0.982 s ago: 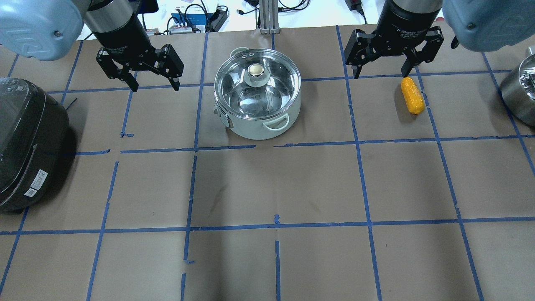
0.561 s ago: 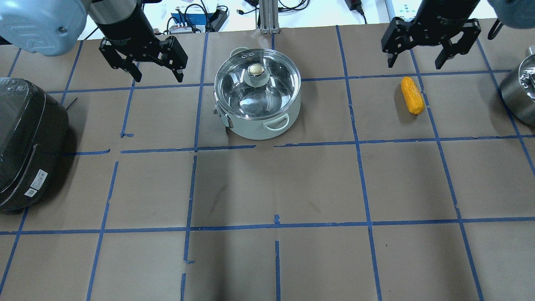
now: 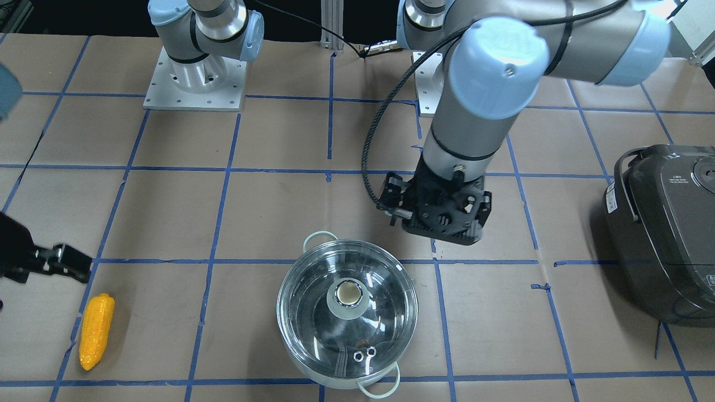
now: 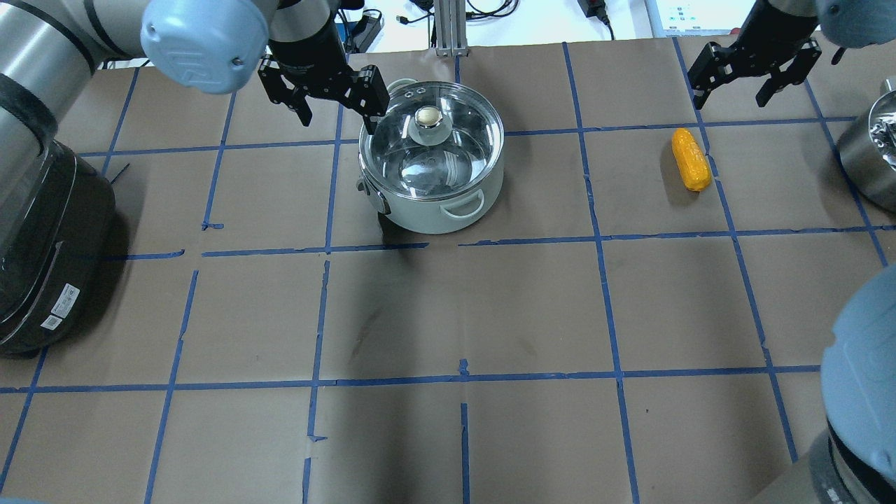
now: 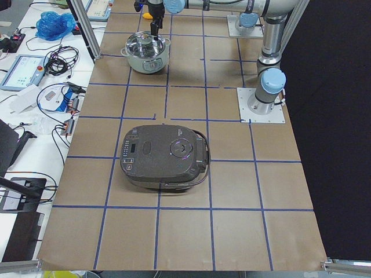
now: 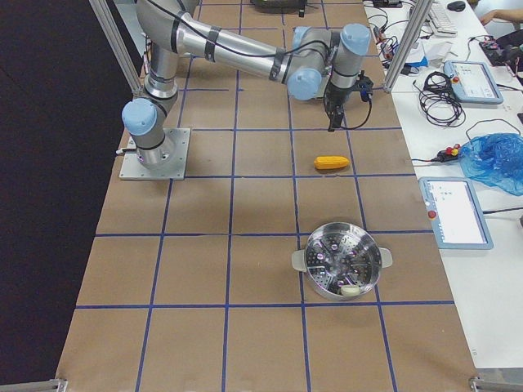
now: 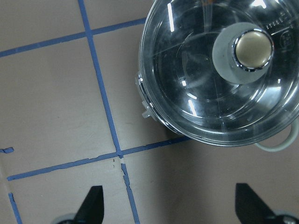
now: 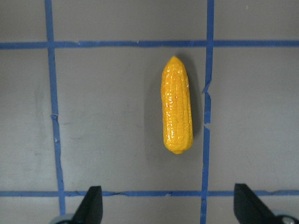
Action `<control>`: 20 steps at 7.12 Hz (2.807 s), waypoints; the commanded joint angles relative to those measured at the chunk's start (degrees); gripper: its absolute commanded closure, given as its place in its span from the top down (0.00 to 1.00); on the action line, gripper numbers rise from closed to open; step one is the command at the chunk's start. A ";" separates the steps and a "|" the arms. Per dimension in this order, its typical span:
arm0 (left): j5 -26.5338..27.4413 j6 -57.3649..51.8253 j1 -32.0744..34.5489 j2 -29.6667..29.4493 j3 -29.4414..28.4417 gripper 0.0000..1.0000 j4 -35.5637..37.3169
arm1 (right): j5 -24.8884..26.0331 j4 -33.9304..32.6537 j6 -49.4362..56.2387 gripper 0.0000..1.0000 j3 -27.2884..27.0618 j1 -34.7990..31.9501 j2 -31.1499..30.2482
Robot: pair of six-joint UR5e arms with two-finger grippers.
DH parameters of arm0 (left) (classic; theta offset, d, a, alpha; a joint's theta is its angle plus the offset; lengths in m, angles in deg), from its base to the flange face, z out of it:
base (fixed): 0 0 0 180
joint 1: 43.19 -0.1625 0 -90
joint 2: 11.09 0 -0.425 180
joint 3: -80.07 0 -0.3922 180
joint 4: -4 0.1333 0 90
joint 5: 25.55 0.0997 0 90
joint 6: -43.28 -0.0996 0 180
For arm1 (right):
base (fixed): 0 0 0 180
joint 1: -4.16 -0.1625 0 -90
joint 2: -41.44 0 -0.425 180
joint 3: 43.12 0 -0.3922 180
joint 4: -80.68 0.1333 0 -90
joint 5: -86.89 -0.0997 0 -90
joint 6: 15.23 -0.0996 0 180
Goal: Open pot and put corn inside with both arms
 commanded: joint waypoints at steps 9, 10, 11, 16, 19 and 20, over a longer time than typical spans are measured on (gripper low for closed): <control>0.31 10.46 7.66 -15.84 -10.45 0.89 9.07 | -0.04 -20.45 3.92 0.08 -7.21 0.91 11.42; 0.22 10.54 7.84 -15.40 -10.10 0.49 8.46 | 0.04 -20.18 4.10 0.08 -6.34 0.91 11.07; 0.40 10.55 7.84 -15.13 -10.18 0.36 7.50 | 0.13 -15.48 3.93 0.08 -4.07 0.82 9.93; 2.77 10.11 7.14 -9.00 -11.15 0.22 1.45 | 0.22 9.22 -4.12 0.08 11.54 -8.98 0.60; 2.86 6.33 0.13 -5.73 -11.33 0.22 -5.34 | -0.04 10.06 -19.93 0.08 17.31 -23.22 5.34; 3.12 6.24 -3.90 -5.12 -11.07 0.21 -5.35 | -0.39 7.36 -22.42 0.08 17.40 -26.05 7.61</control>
